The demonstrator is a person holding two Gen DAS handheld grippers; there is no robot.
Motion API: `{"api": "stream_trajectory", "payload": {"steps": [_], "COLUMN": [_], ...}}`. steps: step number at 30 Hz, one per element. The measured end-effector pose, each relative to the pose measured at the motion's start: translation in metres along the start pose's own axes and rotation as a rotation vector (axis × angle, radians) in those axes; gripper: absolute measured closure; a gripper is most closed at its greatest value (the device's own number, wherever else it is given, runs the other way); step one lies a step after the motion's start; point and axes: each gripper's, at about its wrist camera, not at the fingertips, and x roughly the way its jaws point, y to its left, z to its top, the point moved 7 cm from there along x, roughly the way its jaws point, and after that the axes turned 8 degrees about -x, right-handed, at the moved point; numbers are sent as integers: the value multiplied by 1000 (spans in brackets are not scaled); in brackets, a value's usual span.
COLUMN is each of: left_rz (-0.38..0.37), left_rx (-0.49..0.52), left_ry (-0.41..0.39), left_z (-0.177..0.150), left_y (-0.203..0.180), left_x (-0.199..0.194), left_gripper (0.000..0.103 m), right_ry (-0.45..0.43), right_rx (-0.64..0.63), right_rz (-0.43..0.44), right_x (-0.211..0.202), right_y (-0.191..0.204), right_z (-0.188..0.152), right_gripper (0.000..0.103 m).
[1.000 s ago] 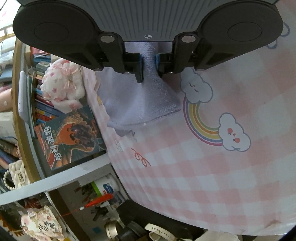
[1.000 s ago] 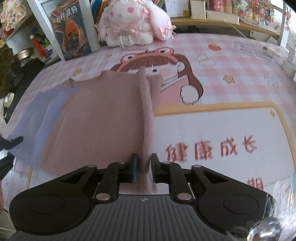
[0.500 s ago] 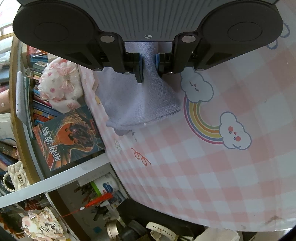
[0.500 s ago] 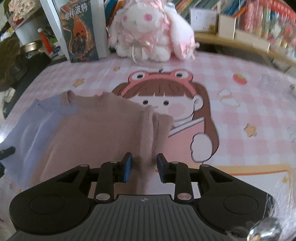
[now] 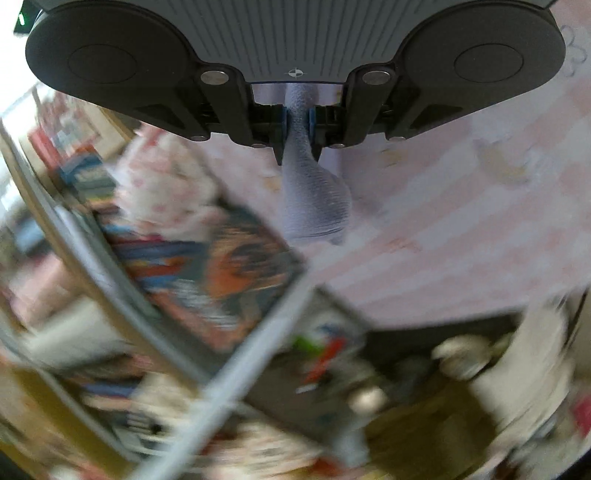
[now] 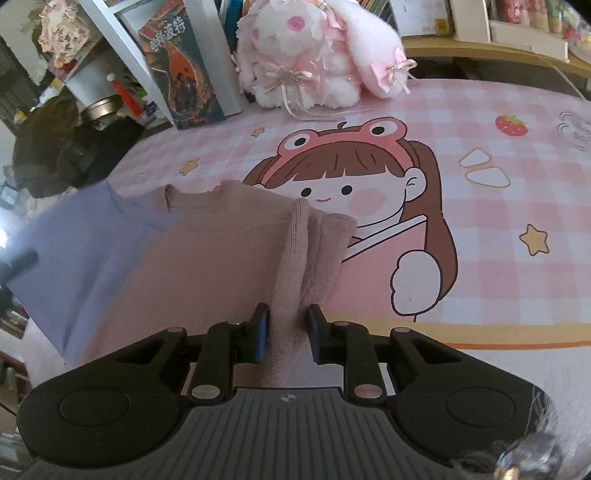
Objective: Fold clothes
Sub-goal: 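Lift the lavender half with the left gripper and fold it over the pink half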
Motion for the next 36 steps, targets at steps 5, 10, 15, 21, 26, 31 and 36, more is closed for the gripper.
{"api": "stream_trajectory", "payload": {"steps": [5,10,15,21,26,31,36], "left_rz": [-69,-24,114,122,32,-22,12], "left_rx": [305,799,1099,931,399,130,485], "left_ry": [-32,128,150,146,138,0,133], "left_z": [-25,-140,-209,-183,-129,-90,-134], "left_y": [-92,-144,-148,-143,-129,-115,-143], "left_x": [-18,-4,11,1,-13,-32,-22], "left_gripper": [94,93,85,84,90,92,87], "right_ry": [4,17,33,40,42,34,32], "right_rx": [-12,-30,-26,-21,16,26,31], "right_rz": [57,104,136,152,169,181,180], "right_x": [0,0,1,2,2,-1,0], "right_y": [-6,-10,-14,-16,-21,-22,-23], "right_z": [-1,-1,1,1,0,-3,-4], "right_gripper": [82,82,82,82,81,81,81]}}
